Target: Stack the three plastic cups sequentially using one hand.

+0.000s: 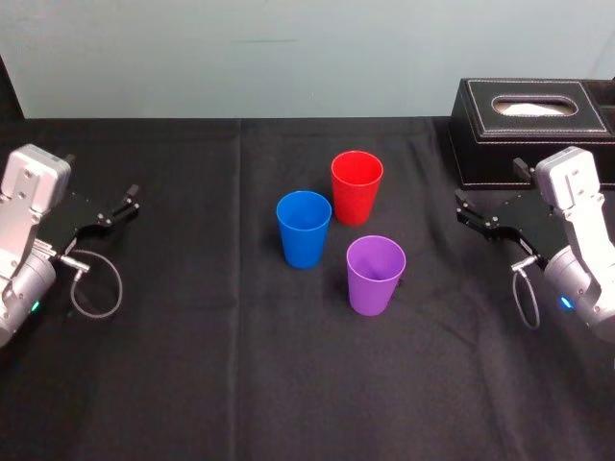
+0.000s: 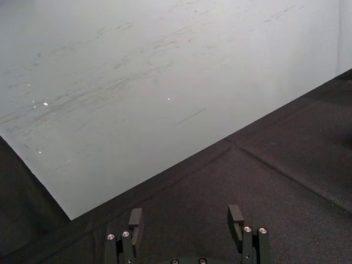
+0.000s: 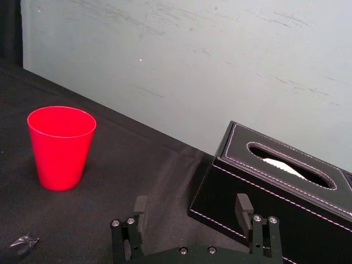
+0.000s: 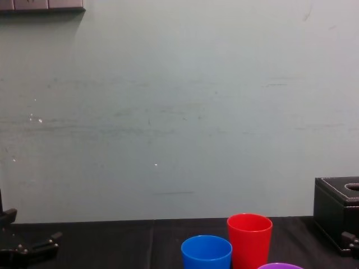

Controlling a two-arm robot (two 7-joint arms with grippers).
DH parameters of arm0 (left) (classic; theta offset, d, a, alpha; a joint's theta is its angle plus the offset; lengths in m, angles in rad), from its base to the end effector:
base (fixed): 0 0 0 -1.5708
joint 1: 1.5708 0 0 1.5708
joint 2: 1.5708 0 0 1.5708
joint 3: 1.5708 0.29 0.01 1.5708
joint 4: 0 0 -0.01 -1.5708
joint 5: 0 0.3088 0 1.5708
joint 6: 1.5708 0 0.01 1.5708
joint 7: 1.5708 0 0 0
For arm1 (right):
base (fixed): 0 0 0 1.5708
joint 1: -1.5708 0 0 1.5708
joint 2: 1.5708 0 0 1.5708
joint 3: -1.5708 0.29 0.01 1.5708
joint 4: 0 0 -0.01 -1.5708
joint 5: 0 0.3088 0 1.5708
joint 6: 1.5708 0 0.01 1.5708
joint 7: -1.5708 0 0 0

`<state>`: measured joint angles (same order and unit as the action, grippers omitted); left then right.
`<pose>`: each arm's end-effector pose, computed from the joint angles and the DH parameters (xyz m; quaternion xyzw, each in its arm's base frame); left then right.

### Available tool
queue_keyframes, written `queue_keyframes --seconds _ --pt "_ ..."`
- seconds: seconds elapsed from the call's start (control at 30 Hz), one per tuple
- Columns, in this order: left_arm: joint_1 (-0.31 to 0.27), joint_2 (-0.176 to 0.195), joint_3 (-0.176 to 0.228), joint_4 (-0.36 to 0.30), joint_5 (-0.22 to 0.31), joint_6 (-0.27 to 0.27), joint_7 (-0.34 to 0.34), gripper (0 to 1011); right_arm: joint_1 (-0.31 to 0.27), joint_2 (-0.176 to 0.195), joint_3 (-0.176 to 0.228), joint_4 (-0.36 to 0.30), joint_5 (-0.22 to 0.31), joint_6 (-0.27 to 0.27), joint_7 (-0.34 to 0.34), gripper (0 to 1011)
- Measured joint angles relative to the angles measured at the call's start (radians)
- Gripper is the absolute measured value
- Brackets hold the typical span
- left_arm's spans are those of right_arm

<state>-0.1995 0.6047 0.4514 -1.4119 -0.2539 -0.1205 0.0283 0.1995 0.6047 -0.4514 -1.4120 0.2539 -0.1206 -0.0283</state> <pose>0.3581 0.0827 -0.3023 0.1416 -0.1324 0.5799 0.7913 0.3581 -0.0827 -0.3023 -0.1415 -0.1325 -0.5799 0.7913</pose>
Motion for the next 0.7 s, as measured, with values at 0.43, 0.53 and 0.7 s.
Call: queue_keyframes --seconds 0.43,0.53,0.7 --pt "0.0 0.0 0.0 0.0 0.0 0.0 0.0 1005 0.0 0.0 0.0 0.0 0.0 0.0 0.0 1004" --pt "0.0 0.0 0.0 0.0 0.0 0.0 0.0 1005 0.0 0.0 0.0 0.0 0.0 0.0 0.0 1004" --pt "0.0 0.0 0.0 0.0 0.0 0.0 0.0 1005 0.0 0.0 0.0 0.0 0.0 0.0 0.0 1004"
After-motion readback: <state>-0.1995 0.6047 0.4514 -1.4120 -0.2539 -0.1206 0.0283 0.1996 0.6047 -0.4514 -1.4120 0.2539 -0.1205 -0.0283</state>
